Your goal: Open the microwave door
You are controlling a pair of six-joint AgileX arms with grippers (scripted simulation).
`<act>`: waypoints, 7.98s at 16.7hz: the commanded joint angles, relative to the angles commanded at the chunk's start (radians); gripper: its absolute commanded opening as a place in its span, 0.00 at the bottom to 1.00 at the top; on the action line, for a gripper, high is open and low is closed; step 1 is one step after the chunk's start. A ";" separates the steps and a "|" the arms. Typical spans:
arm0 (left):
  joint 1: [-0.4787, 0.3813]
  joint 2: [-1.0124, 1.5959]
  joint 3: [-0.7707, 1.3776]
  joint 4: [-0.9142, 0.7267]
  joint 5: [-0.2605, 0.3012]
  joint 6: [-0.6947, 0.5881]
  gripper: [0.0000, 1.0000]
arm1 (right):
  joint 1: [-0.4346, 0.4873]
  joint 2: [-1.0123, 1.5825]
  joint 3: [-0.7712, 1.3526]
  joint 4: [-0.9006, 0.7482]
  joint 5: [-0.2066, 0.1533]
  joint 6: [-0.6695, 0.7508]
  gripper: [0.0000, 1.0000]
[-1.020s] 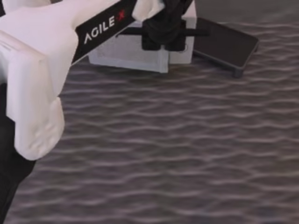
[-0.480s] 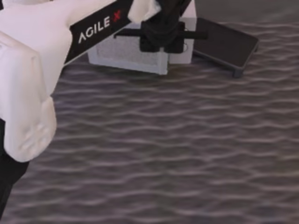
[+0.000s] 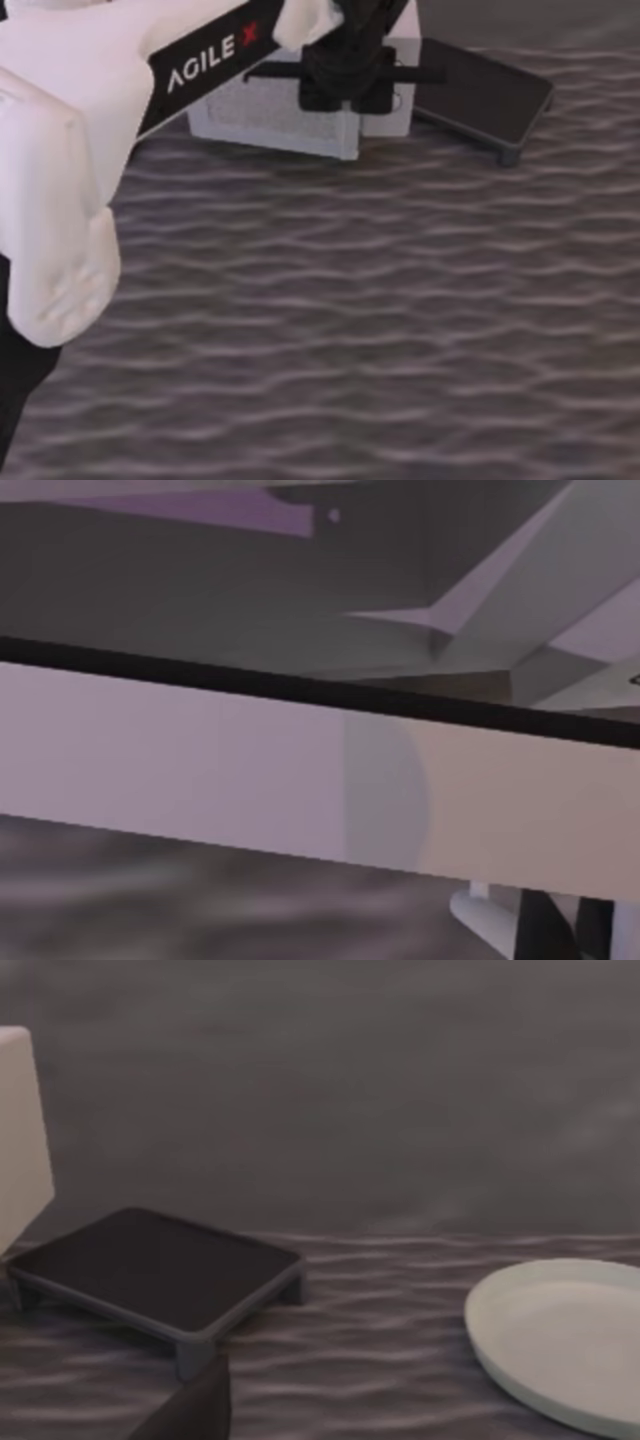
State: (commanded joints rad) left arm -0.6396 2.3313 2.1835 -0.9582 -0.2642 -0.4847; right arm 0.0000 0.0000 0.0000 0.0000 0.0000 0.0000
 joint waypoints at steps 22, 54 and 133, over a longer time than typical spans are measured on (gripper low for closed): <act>0.010 -0.118 -0.201 0.107 0.050 0.102 0.00 | 0.000 0.000 0.000 0.000 0.000 0.000 1.00; 0.024 -0.215 -0.354 0.185 0.103 0.203 0.00 | 0.000 0.000 0.000 0.000 0.000 0.000 1.00; 0.083 -0.393 -0.620 0.293 0.245 0.455 0.00 | 0.000 0.000 0.000 0.000 0.000 0.000 1.00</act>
State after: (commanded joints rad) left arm -0.5568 1.9381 1.5637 -0.6654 -0.0189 -0.0300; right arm 0.0000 0.0000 0.0000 0.0000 0.0000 0.0000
